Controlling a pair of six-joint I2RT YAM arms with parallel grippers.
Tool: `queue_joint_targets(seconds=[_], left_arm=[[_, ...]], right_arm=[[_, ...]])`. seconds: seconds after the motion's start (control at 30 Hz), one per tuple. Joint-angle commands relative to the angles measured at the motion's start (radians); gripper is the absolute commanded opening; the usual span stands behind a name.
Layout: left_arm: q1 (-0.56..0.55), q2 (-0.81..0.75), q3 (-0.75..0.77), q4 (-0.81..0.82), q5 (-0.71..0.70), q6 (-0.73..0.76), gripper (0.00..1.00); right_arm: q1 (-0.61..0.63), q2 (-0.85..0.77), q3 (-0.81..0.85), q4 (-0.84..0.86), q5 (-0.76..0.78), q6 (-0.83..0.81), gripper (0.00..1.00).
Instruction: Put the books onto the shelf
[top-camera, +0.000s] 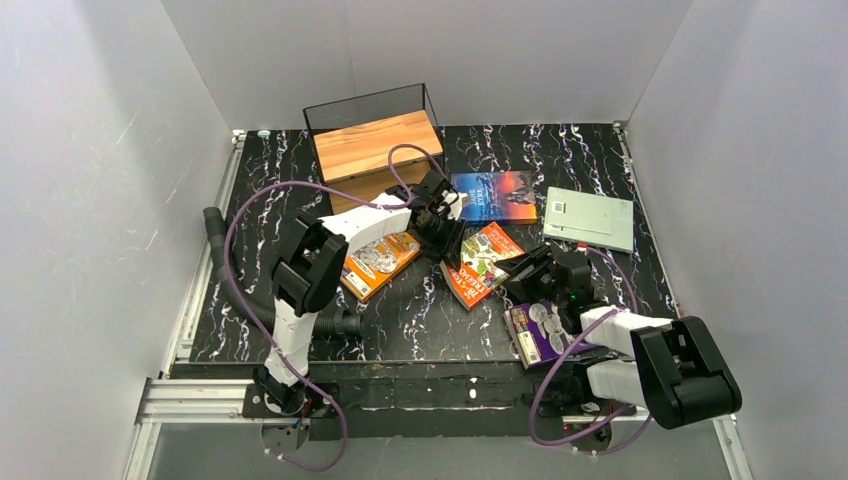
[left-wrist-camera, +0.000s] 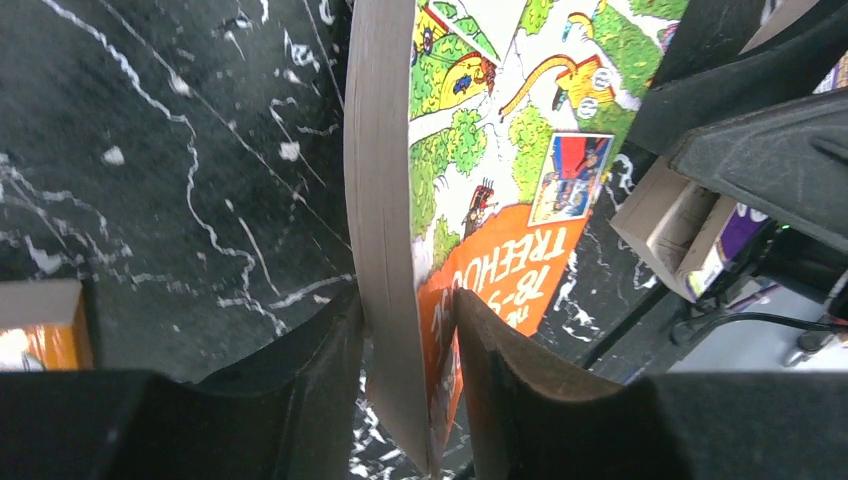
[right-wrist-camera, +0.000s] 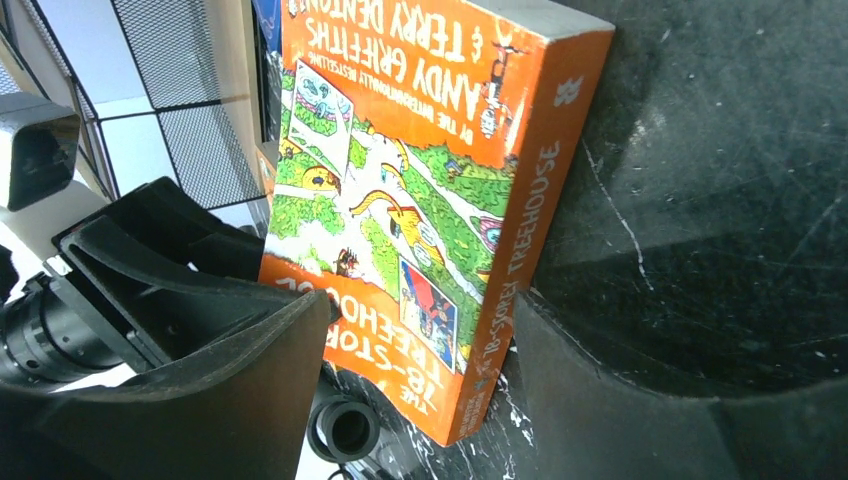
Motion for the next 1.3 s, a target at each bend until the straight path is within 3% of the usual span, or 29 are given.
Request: queue_joint_targets(seconds=[0.0, 0.3, 0.53, 0.8, 0.87, 0.93, 1.03, 1.07, 1.1, 1.17, 1.2, 1.27], left_arm=[[-0.011, -0.150, -0.034, -0.103, -0.018, -0.133, 0.00], [0.034, -0.255, -0.132, 0.187, 0.065, -0.384, 0.00], [0.041, -0.246, -0.131, 0.259, 0.126, -0.455, 0.00], [0.041, -0.261, -0.162, 0.255, 0.106, -0.456, 0.00], [0.041, -0.269, -0.168, 0.247, 0.102, -0.447, 0.00], [0.041, -0.277, -0.173, 0.231, 0.097, -0.431, 0.00], [0.041, -0.286, -0.175, 0.198, 0.099, -0.410, 0.00], [0.041, -0.287, -0.171, 0.178, 0.101, -0.399, 0.00], [0.041, -0.288, -0.165, 0.164, 0.104, -0.391, 0.00], [0.041, -0.287, -0.145, 0.098, 0.107, -0.370, 0.01], [0.041, -0.288, -0.129, 0.058, 0.109, -0.359, 0.13], [0.042, -0.300, -0.100, -0.013, 0.116, -0.324, 0.54]], right_arm=[[-0.003, -0.040, 0.058, -0.089, -0.023, -0.040, 0.77], [-0.019, -0.038, 0.052, -0.097, -0.057, -0.043, 0.77], [-0.020, -0.008, 0.074, 0.003, -0.130, -0.017, 0.78], [-0.020, 0.201, 0.049, 0.526, -0.261, 0.220, 0.73], [-0.021, 0.243, 0.042, 0.617, -0.254, 0.259, 0.67], [-0.020, 0.264, 0.036, 0.655, -0.244, 0.270, 0.53], [-0.020, 0.256, 0.026, 0.641, -0.226, 0.264, 0.22], [-0.020, 0.244, 0.021, 0.624, -0.220, 0.257, 0.06], [-0.020, 0.230, 0.019, 0.604, -0.216, 0.249, 0.01], [-0.020, 0.186, 0.014, 0.556, -0.205, 0.227, 0.01], [-0.020, 0.156, 0.014, 0.519, -0.200, 0.212, 0.01], [-0.020, 0.064, 0.034, 0.364, -0.188, 0.163, 0.01]])
